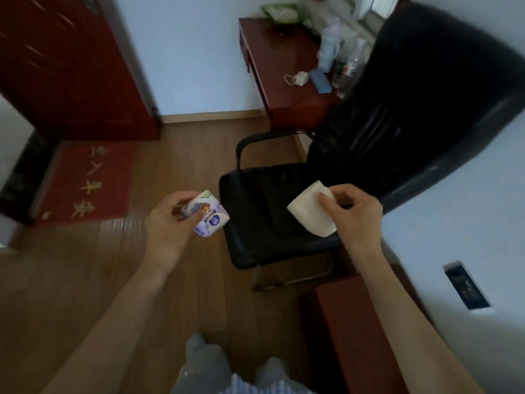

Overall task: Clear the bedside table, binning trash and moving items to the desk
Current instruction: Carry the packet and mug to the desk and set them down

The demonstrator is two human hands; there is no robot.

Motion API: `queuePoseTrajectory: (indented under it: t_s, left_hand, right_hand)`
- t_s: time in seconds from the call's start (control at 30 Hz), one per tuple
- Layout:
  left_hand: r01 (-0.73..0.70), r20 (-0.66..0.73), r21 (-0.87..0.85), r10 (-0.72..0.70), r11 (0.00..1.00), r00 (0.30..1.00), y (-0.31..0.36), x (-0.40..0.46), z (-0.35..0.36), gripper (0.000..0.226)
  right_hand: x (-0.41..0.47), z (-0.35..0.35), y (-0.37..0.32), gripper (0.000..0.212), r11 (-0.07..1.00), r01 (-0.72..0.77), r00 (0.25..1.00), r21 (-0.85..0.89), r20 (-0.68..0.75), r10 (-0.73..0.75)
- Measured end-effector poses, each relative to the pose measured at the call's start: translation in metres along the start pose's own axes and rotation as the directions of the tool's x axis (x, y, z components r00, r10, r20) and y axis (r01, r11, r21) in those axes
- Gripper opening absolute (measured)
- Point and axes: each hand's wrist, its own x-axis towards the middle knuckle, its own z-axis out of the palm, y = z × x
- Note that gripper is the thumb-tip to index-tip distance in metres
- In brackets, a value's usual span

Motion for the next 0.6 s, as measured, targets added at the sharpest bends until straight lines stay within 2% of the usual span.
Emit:
queuePoseTrajectory:
  t_s: [0.17, 0.4, 0.6]
  left_hand:
    - [0.046, -0.121, -0.080, -0.055, 0.996, 0.991, -0.030, 0.022, -0.087, 0.028]
    - [0.141, -0.249, -0.068, -0.154, 0.988, 0.956, -0.089, 0.052, -0.213, 0.026]
    - [0.198, -0.296, -0.046, -0.203, 0.979, 0.933, -0.115, 0.081, -0.271, 0.026]
  right_hand:
    - [0.004, 0.085, -0.061, 0.015, 0.997, 0.074, 0.994, -0.010, 0.083, -0.073]
    - [-0.005, 0.214, -0.131, 0.015, 0.996, 0.074, 0.988, 0.051, 0.130, -0.080]
    - [-0.006, 0.293, -0.166, 0.017, 0.996, 0.070, 0.969, 0.058, 0.231, -0.081]
